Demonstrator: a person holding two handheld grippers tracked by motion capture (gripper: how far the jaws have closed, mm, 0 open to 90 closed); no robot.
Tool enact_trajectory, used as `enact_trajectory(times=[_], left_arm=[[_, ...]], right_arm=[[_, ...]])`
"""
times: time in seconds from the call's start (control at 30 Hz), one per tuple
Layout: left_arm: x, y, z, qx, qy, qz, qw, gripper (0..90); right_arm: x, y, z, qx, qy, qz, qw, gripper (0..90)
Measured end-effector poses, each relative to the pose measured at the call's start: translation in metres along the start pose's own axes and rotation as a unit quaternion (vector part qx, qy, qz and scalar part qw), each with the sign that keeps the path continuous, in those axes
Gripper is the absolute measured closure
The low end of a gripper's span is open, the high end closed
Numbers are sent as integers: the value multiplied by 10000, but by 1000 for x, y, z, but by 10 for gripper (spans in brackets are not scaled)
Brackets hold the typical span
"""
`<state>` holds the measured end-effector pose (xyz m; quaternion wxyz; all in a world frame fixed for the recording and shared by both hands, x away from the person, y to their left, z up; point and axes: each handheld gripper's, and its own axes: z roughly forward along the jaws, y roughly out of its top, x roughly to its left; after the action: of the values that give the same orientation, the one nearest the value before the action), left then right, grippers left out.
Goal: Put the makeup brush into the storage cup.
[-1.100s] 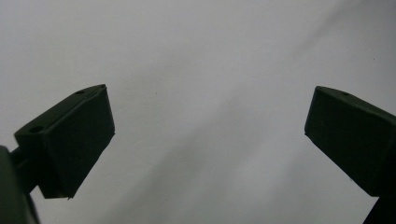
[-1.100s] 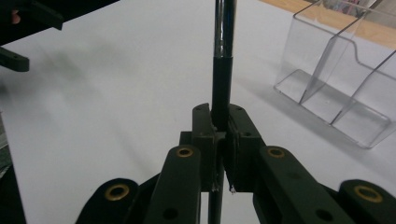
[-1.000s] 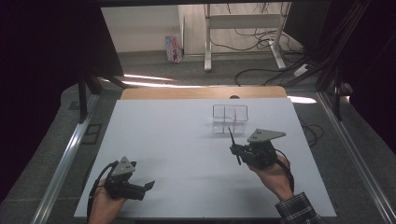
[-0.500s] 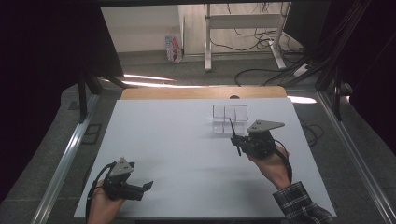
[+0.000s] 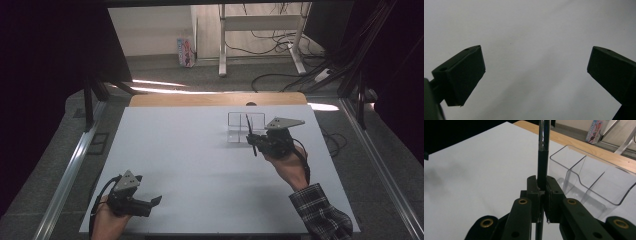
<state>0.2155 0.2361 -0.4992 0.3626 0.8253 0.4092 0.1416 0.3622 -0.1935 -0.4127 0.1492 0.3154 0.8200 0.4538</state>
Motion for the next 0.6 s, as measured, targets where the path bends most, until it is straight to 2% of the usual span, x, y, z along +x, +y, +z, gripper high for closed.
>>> enact_trajectory(times=[0.17,0.43,0.6], left_arm=[[0,0,1,40,-39,23,10000,20],[1,0,0,-2,-41,17,10000,20],[1,0,1,-11,-63,-12,10000,20]], right_arm=[[-5,6,4,-21,-7,37,10000,827],[-14,16,9,-83,-25,225,9997,827],[-21,22,12,-87,-103,288,9995,827]])
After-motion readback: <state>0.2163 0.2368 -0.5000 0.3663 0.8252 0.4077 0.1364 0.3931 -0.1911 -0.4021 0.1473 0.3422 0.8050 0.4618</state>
